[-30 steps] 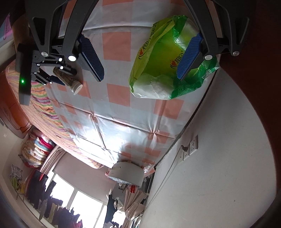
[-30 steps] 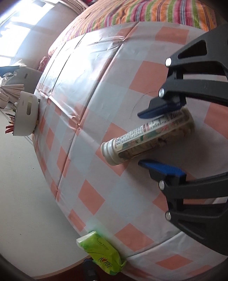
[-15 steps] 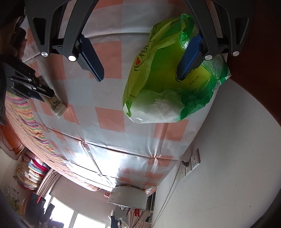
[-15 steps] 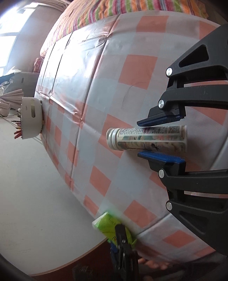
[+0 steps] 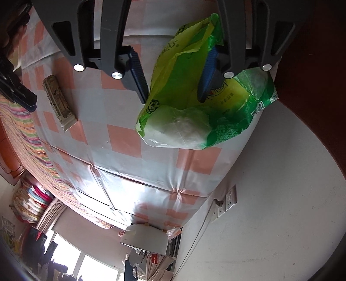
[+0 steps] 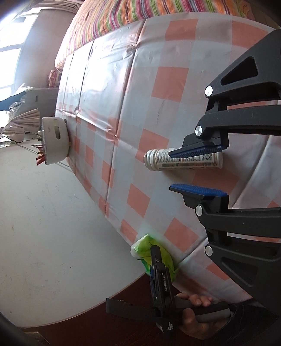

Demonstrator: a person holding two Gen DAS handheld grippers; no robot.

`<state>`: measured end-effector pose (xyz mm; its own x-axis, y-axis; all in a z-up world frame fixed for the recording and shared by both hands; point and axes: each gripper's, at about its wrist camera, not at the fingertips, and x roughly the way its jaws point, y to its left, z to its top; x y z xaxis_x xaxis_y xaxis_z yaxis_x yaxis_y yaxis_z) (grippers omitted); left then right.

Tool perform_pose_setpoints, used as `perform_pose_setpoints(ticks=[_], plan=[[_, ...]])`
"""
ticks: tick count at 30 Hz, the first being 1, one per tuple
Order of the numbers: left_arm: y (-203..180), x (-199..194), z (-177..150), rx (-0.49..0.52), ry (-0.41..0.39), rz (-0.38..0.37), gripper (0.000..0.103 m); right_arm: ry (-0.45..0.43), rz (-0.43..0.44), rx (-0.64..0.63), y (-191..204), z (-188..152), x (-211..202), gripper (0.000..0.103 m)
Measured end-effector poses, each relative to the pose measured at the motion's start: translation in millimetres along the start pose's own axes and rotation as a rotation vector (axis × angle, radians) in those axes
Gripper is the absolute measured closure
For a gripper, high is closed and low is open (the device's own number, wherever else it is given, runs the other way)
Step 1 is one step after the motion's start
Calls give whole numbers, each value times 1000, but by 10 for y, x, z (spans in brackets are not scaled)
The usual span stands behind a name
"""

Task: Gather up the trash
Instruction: 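Close the left tool on the green plastic bag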

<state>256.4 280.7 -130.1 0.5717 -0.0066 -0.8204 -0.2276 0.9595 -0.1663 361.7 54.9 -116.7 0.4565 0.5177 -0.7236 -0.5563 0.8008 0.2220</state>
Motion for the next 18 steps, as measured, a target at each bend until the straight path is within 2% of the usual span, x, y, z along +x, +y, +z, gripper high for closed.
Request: perform_pose_setpoints(ticks=[1,3,5,6,9,13,15,16,17,18], plan=[[-12,3,-2,6,1,1,61,6,3,2,-8,2,30,75],[-21,12,-10,11,4,-8,71,5,-12,-2,-42,8,76,72],[-40,22,-9,17,10,-15,76,14,-40,-8,-63,22,129,49],[-48,27,-8,19,13,-19,77,12,-59,-11,-90,21,138,45],[-70,40,-7,27,16,-25,85,32,-74,-20,-154,14,229,46],[-93,35,-9,26,14,-39,91,78,-100,-33,-175,-34,411,46],[-111,32,-12,30,13,-49,93,109,-133,-64,-122,-82,510,53],[-117,27,-15,30,12,-56,94,118,-140,-72,-117,-90,537,62],[-128,19,-17,31,12,-64,94,142,-146,-82,-112,-114,589,74],[-141,10,-20,36,12,-75,95,146,-150,-87,-109,-125,607,75]])
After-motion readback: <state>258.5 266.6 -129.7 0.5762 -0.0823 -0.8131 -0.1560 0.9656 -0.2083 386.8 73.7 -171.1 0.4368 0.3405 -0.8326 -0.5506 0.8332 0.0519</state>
